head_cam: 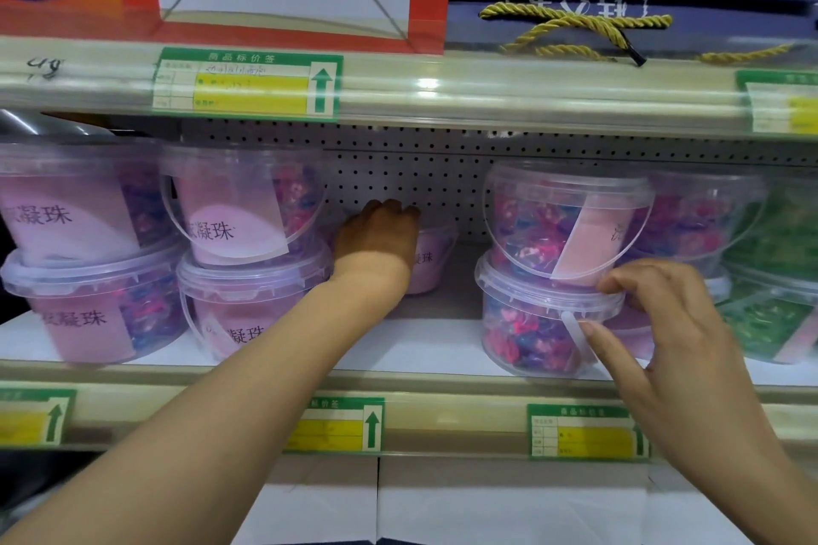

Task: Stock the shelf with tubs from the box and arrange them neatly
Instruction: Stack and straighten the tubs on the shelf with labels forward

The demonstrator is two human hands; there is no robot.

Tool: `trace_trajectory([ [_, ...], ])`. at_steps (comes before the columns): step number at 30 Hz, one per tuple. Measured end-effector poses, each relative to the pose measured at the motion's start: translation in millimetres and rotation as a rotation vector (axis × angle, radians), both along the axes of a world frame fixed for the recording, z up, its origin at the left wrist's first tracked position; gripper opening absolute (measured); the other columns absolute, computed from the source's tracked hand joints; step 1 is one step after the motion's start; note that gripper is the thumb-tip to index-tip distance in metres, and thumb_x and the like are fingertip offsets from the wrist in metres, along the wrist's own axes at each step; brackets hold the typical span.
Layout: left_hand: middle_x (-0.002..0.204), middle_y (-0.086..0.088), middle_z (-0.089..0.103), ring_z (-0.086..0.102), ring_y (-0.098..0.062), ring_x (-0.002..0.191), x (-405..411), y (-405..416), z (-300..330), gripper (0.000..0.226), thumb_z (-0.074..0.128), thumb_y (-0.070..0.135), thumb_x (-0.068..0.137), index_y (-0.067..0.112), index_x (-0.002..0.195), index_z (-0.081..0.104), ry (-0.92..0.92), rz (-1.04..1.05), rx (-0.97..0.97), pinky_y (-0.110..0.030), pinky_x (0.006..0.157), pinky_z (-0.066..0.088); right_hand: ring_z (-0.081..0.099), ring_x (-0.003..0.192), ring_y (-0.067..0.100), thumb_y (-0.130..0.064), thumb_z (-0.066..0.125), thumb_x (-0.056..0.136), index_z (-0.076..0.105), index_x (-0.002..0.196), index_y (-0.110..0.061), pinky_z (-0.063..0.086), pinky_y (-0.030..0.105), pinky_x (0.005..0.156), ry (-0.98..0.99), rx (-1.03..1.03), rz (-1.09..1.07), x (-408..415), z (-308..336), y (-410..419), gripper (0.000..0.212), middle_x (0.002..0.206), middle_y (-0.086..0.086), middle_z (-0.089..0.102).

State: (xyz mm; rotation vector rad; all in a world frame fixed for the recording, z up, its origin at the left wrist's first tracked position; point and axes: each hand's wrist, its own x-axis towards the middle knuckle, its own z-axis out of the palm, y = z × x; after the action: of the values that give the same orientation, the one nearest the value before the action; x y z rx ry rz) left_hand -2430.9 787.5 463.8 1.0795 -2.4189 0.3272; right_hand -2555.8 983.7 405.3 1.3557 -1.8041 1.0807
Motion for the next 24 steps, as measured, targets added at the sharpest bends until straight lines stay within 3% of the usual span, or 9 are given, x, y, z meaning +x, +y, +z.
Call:
trace_trajectory([
  [2,0.131,-0.007,0.047,0.047,-0.029,0.119,13,11,-6,0.050,0.053,0.001,0.083,0.016,0.130,0.044,0.081,-0.055,0.028,-0.035,0.079,0.043,0.048,0.080,0.013,-0.045,0.054,0.081,0.057,0.101,-0.013,0.050,0.035,0.069,-0.042,-0.017,0.010,2,-1,-1,0.038,0.106,0.002,0.048],
  [6,0.128,0.001,0.046,0.048,-0.024,0.115,53,43,-25,0.056,0.061,0.020,0.086,0.026,0.135,0.035,0.319,-0.236,0.063,-0.037,0.084,0.045,0.049,0.081,0.010,-0.034,0.066,0.083,0.054,0.098,-0.019,0.043,0.012,0.078,-0.084,-0.044,0.056,4,-3,-5,0.024,0.105,-0.003,0.043],
  [9,0.133,0.007,0.047,0.048,-0.015,0.120,85,56,-40,0.063,0.066,0.019,0.082,0.026,0.137,0.036,0.452,-0.358,0.094,-0.037,0.093,0.046,0.049,0.084,0.013,-0.021,0.071,0.079,0.056,0.098,-0.017,0.043,0.018,0.077,-0.074,-0.030,0.084,11,-3,-13,0.025,0.104,0.000,0.044],
  [14,0.127,0.006,0.056,0.058,-0.018,0.113,117,49,-60,0.061,0.073,0.017,0.076,0.026,0.130,0.045,0.469,-0.330,0.046,-0.037,0.083,0.051,0.048,0.084,0.016,-0.012,0.075,0.071,0.049,0.095,-0.028,0.040,0.020,0.070,-0.056,-0.040,0.143,41,0,-35,0.039,0.102,-0.001,0.040],
  [18,0.108,0.007,0.061,0.056,-0.016,0.097,130,44,-60,0.041,0.064,0.019,0.072,0.023,0.112,0.053,0.480,-0.319,-0.081,-0.030,0.070,0.051,0.048,0.087,0.019,-0.011,0.077,0.071,0.048,0.094,-0.026,0.039,0.021,0.071,-0.041,-0.036,0.157,62,0,-53,0.040,0.100,-0.002,0.038],
  [24,0.099,0.005,0.062,0.054,-0.021,0.090,136,40,-62,0.029,0.065,0.016,0.069,0.017,0.097,0.061,0.457,-0.337,-0.209,-0.032,0.072,0.040,0.047,0.090,0.023,-0.017,0.076,0.071,0.051,0.093,-0.020,0.046,0.033,0.064,-0.011,-0.022,0.124,85,2,-72,0.034,0.101,0.002,0.041],
])
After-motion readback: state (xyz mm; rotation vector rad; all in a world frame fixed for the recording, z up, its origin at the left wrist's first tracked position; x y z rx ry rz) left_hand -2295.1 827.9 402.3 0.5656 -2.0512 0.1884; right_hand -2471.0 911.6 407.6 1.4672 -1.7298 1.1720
